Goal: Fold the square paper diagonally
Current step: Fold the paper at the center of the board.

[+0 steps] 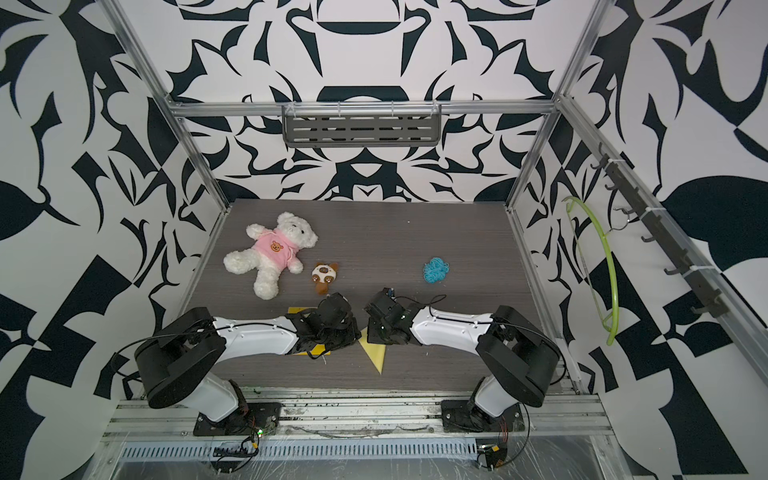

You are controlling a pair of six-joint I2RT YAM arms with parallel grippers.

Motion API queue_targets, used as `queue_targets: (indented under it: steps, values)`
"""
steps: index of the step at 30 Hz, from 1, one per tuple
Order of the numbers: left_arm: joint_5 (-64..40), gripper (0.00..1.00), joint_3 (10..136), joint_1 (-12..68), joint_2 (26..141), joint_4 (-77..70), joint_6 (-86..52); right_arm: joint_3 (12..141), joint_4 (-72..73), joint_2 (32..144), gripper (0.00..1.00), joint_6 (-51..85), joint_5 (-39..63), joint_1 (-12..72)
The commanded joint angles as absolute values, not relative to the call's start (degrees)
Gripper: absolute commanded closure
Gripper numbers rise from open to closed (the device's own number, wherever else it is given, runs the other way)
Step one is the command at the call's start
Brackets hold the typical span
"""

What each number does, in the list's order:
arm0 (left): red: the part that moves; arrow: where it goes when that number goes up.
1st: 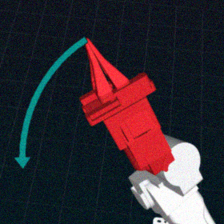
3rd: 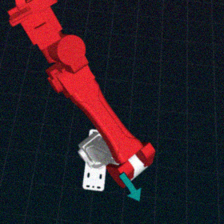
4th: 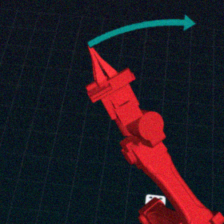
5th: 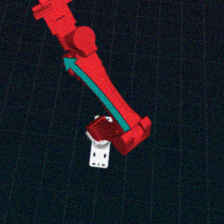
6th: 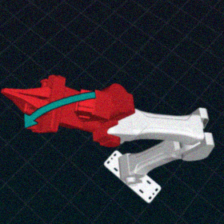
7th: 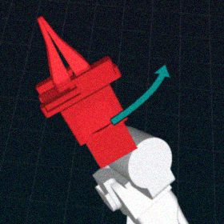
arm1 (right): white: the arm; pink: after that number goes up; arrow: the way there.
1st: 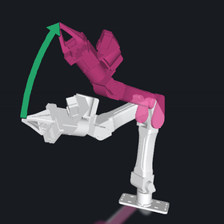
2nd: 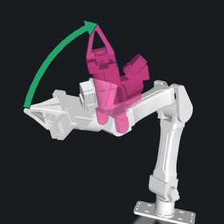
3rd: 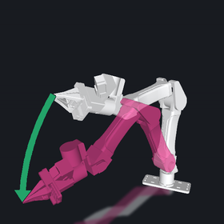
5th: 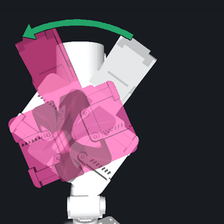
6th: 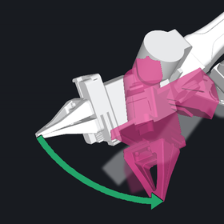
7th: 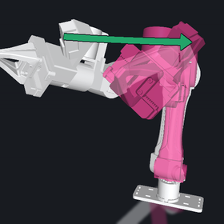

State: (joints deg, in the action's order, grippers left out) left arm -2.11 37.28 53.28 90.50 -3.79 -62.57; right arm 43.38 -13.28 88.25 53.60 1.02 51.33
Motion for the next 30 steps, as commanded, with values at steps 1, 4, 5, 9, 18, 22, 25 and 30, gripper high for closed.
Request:
queue_targets:
  steps: [1,4,5,9,18,22,25,30]
  values:
    - [0.25,1.00,36.30,53.40,92.64,4.35,-61.61,42.13,-13.95,87.95,0.96,53.06,-0.07,51.02]
    - [0.19,1.00,36.30,53.35,92.75,4.39,-61.61,41.08,-14.00,87.98,0.96,53.34,-0.44,50.91]
    - [0.23,1.00,36.29,53.38,92.77,4.39,-61.61,40.68,-13.93,88.06,0.96,53.45,-0.53,50.78]
    - [0.44,1.00,36.21,53.43,92.62,4.73,-61.61,39.78,-14.23,88.24,0.98,53.70,-0.79,50.31]
    - [1.19,1.00,36.38,53.44,91.96,6.23,-61.48,37.75,-15.73,86.51,0.98,54.50,-2.18,49.92]
    - [1.39,1.00,36.36,53.44,91.92,6.33,-61.53,37.49,-16.08,86.23,0.98,54.57,-2.57,49.85]
    - [1.43,1.00,36.43,53.44,91.92,6.50,-61.52,37.01,-16.16,85.76,0.98,54.93,-2.94,49.61]
    - [1.51,1.00,36.59,53.44,91.86,6.77,-61.44,36.17,-16.79,84.61,0.98,54.84,-3.52,49.35]
